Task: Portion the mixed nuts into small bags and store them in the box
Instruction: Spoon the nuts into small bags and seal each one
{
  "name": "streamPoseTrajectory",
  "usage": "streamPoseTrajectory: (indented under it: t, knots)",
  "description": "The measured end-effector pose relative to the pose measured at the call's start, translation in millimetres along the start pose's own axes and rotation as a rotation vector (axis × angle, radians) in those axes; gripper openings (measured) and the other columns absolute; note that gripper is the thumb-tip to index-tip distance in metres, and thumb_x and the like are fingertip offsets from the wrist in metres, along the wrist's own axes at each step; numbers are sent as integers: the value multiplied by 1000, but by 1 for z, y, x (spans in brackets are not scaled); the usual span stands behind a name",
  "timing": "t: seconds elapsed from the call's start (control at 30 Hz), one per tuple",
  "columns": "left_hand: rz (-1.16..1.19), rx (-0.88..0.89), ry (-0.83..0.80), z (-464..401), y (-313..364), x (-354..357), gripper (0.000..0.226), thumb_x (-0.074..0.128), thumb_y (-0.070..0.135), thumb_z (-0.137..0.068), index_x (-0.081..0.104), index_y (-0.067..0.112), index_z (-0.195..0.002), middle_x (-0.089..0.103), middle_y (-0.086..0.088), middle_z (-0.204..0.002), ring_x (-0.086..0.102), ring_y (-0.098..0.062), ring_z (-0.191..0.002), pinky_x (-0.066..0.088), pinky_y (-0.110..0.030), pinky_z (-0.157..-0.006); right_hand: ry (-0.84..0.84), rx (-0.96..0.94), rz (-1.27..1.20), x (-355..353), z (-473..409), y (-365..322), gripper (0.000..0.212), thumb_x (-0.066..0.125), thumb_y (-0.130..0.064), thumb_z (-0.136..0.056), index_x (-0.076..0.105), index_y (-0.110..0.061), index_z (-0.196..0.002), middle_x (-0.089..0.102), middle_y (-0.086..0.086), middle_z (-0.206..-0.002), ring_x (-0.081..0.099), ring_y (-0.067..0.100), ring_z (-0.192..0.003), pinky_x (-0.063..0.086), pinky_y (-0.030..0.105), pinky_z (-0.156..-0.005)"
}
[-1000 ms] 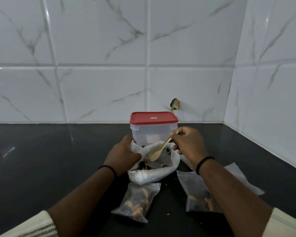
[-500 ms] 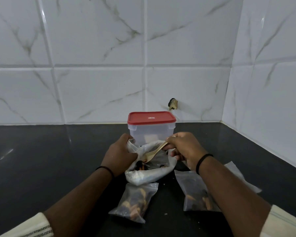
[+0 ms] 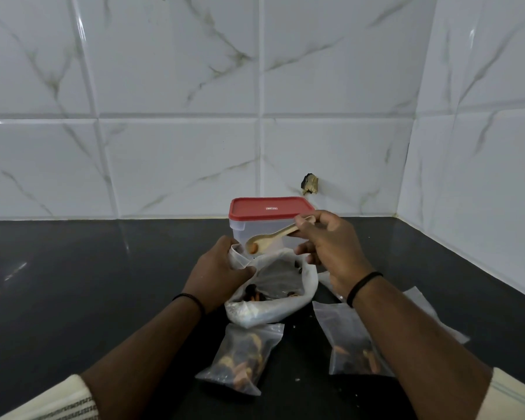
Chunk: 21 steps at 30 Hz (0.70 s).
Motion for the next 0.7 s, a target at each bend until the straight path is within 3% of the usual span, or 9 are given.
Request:
streamPoseTrajectory:
  t: [0.1,0.17,0.27,0.4,0.5,0.7]
  knots:
    - [2,1,8,-1,0,0,36,75,33,-80,50,27,-105,60,14,-89,56,4,-77,37,-12,-57,-223,-107,114,19,7,-5,9,67,-14,-93,74,-16,-99,75,10,-93,67,19,-63,47,22,-49]
    - [-8,1,14,-1,1,0,36,75,33,-81,50,26,-105,58,16,-84,55,4,-75,35,-12,-56,-271,-168,117,21,8,-9,11,68,-12,-93,75,-15,-101,76,7,-91,68,20,-67,48,22,-50]
    - [-20,-1,16,0,1,0,36,75,32,-80,50,25,-104,57,16,-83,53,3,-73,34,-13,-55,-148,-225,76,9,4,-17,12,65,-14,-95,72,-8,-102,74,0,-80,65,15,-62,48,24,-51]
    - [-36,-38,-25,-2,-5,2,36,75,29,-78,50,24,-104,62,10,-92,57,-2,-78,42,-19,-61,96,-257,329,-12,-6,-17,17,57,-23,-99,65,-8,-94,73,1,-78,60,13,-56,52,33,-56]
    - [-60,-59,-43,-3,-7,3,29,73,24,-77,52,24,-97,65,6,-95,60,-8,-80,48,-27,-66,36,-184,511,-9,-8,-9,18,54,-25,-98,65,-14,-90,72,4,-80,61,15,-62,55,39,-65]
    - [-69,-57,-43,-3,-5,2,33,69,15,-77,40,31,-77,64,4,-93,57,-6,-74,38,-21,-56,-78,-203,696,1,-5,-3,18,56,-22,-96,66,-8,-89,72,1,-76,59,-1,-49,48,18,-54]
Point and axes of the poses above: each hand's wrist, its own z-axis away from the middle knuckle, its own x-axis out of the palm, y = z × x, the point moved 6 cm from there along -z, towards the middle knuckle
